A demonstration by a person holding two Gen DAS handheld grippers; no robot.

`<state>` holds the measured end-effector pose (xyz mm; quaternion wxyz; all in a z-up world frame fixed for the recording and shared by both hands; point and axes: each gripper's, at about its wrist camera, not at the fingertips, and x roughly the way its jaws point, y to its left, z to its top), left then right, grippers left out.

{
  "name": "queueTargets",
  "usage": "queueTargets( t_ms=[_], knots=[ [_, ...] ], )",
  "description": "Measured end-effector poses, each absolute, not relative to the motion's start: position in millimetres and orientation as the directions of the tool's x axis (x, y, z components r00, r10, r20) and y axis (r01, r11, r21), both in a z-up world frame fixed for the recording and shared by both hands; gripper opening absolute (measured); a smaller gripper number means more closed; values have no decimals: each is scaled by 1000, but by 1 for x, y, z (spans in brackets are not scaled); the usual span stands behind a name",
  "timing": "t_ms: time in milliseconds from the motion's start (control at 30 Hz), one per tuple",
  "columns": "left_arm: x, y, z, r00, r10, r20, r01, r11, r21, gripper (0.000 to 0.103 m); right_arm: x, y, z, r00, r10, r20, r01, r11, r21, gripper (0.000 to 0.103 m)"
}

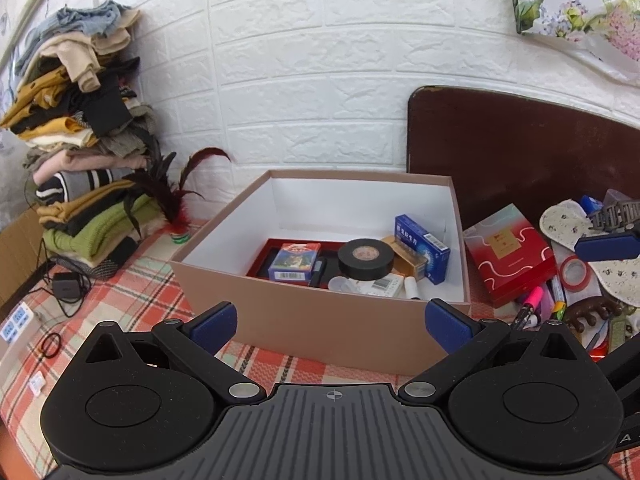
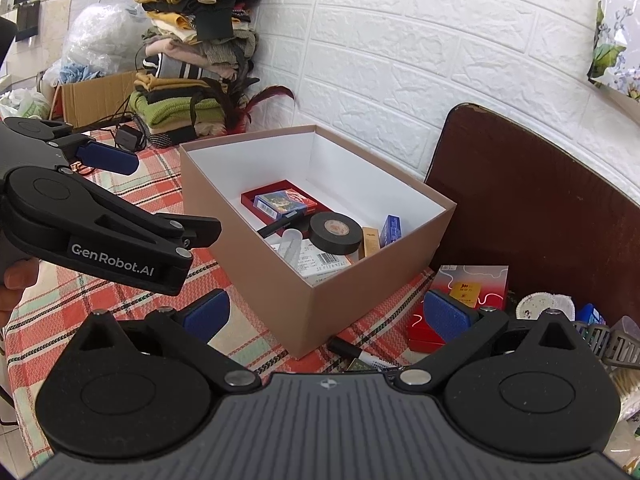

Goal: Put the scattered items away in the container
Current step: 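Withdraw both open tools up from the beige box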

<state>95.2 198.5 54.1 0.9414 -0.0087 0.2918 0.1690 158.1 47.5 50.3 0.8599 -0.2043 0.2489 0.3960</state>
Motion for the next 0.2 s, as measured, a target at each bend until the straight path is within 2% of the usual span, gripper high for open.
queueTargets(
  t_ms=[200],
  knots=[
    [93,199,52,786,318,-531,-332,941,71,103,158,46,49,563,577,-592,-782,604,-154,103]
  ],
)
